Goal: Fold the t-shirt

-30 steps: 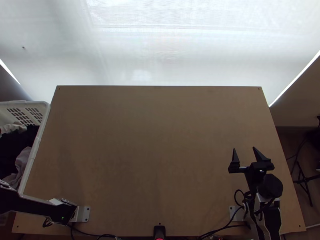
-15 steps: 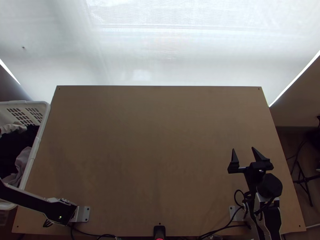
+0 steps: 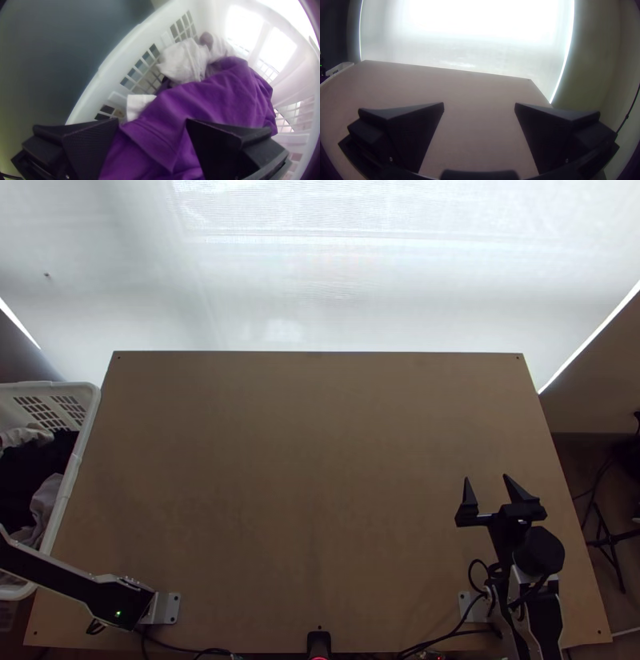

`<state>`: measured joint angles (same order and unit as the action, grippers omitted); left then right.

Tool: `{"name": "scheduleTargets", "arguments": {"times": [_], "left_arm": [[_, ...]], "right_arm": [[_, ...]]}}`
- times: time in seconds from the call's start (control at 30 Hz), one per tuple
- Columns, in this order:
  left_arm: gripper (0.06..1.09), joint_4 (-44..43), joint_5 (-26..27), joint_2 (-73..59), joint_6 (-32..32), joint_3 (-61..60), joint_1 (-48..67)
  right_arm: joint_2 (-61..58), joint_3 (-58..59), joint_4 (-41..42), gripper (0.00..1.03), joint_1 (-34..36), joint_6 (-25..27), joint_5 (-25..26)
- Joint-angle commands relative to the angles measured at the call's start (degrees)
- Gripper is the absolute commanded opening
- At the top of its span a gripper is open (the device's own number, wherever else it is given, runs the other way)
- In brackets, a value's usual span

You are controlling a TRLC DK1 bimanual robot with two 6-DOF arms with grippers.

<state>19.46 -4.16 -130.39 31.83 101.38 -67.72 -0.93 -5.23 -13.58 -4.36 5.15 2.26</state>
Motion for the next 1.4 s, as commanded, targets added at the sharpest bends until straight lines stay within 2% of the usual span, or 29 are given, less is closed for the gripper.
{"name": "scheduleTargets", "arguments": {"times": [0.0,0.03,0.07,0.1,0.13,0.17,0.23,0.37,0.53,0.67,0.97,1.03,1.13,1.37], "left_arm": [[1.03,1.5,-1.5,-2.2,1.8,1.4,1.1],[1.01,1.9,-1.5,-2.2,1.8,1.4,1.2],[0.88,2.2,-1.5,-2.2,1.8,1.4,1.4],[0.61,2.3,-1.5,-2.2,2.2,1.4,1.5],[0.20,2.1,-1.5,-2.3,2.4,1.8,1.6],[0.11,1.7,-1.6,-3.1,2.3,3.0,1.6],[0.10,7.3,-1.5,-3.6,2.5,5.3,1.5],[0.09,11.5,2.7,-0.1,1.0,5.6,1.5],[0.10,18.0,6.6,6.5,-8.8,13.0,1.7],[0.09,28.6,15.2,10.1,-19.0,27.6,1.0],[0.09,27.4,27.2,24.3,-32.5,29.3,0.1],[0.09,28.6,31.9,27.1,-36.4,28.1,0.7],[0.09,29.4,34.0,29.6,-38.9,27.2,1.9],[0.09,28.4,34.0,36.6,-42.1,28.0,11.1]], "right_arm": [[-0.1,0.0,0.0,0.99,0.1,0.0,0.0],[-0.1,0.0,0.0,0.99,0.1,0.0,0.0],[-0.2,0.0,0.0,0.99,0.1,0.0,0.0],[-0.3,0.0,0.0,0.99,0.1,0.0,0.0],[-0.4,0.0,0.0,0.99,0.1,0.0,0.0],[-0.5,0.0,0.0,0.99,0.1,0.0,0.0],[-0.6,0.0,0.0,0.99,0.1,0.0,0.0],[-0.7,0.0,0.0,0.99,0.1,0.0,0.0],[-0.8,0.0,0.0,0.99,0.1,0.0,0.0],[-0.9,0.0,0.0,0.99,0.2,0.0,0.0],[-1.0,0.0,0.0,0.99,0.5,0.0,0.1],[-1.0,0.0,0.0,0.99,0.5,0.0,0.1],[-1.0,0.0,0.0,0.99,0.6,0.0,0.1],[-1.2,0.0,0.0,0.99,1.0,-0.1,0.0]]}}
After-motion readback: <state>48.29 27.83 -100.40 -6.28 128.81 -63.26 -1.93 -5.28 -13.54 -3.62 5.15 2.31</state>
